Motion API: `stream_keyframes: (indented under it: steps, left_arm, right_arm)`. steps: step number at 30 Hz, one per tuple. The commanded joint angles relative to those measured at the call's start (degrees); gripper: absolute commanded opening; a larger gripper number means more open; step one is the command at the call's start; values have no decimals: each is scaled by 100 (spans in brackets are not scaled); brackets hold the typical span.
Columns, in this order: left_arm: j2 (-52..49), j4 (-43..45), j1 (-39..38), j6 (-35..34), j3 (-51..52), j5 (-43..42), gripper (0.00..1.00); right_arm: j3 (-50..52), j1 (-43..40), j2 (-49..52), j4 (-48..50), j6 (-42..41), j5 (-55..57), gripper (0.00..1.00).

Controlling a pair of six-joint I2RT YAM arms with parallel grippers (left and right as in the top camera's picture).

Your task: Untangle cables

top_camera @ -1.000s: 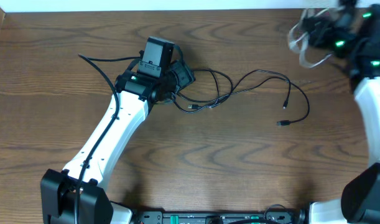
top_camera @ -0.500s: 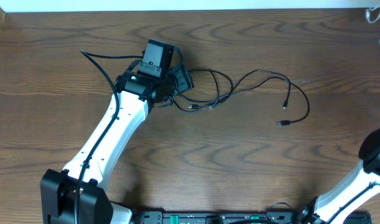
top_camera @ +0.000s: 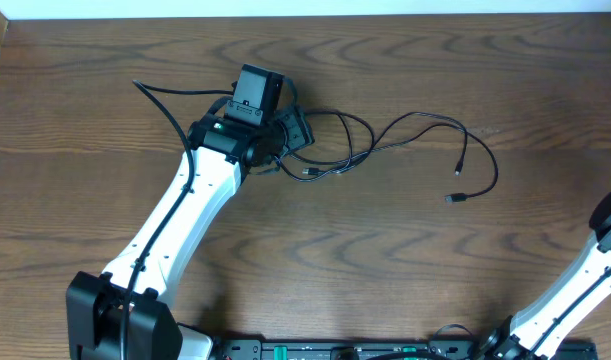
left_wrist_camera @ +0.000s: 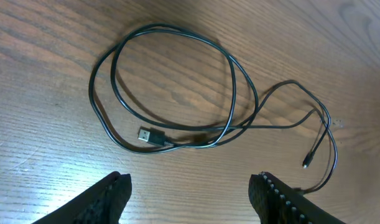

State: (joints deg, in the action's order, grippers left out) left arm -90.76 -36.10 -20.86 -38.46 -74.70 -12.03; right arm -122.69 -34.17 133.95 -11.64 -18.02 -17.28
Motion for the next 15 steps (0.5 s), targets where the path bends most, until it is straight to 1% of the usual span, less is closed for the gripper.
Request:
stream_keyframes:
  steps: [1, 5, 6, 7, 8, 10, 11, 13, 15]
  left_arm:
    - [-22, 11, -7, 138, -17, 79, 66]
    - [-22, 83, -7, 136, -17, 79, 66]
    - [-22, 109, -7, 138, -17, 79, 66]
    - [-22, 146, -7, 138, -17, 79, 66]
    - [-22, 184, -7, 138, -17, 79, 66]
    - [-22, 232, -7, 136, -17, 79, 66]
    - [-22, 236, -7, 138, -17, 79, 66]
    - [-22, 234, -7, 138, -17, 79, 66]
    - [-22, 232, -7, 138, -17, 79, 66]
  right_arm:
    - [-138, 9, 387, 603, 929, 1235, 1]
    - [-138, 42, 807, 1204, 1786, 1589, 1]
    - [-138, 46, 901, 1259, 1915, 1615, 4]
    - [-138, 46, 999, 1268, 2006, 1646, 11]
    - [-138, 46, 1086, 1272, 2031, 1692, 24]
    - [-138, 28, 1276, 1276, 2026, 1716, 41]
    - [-138, 22, 1366, 1270, 2022, 1709, 55]
    - [-138, 20, 1484, 1196, 2020, 1707, 99]
    - [-136, 28, 1523, 962, 2020, 1694, 99]
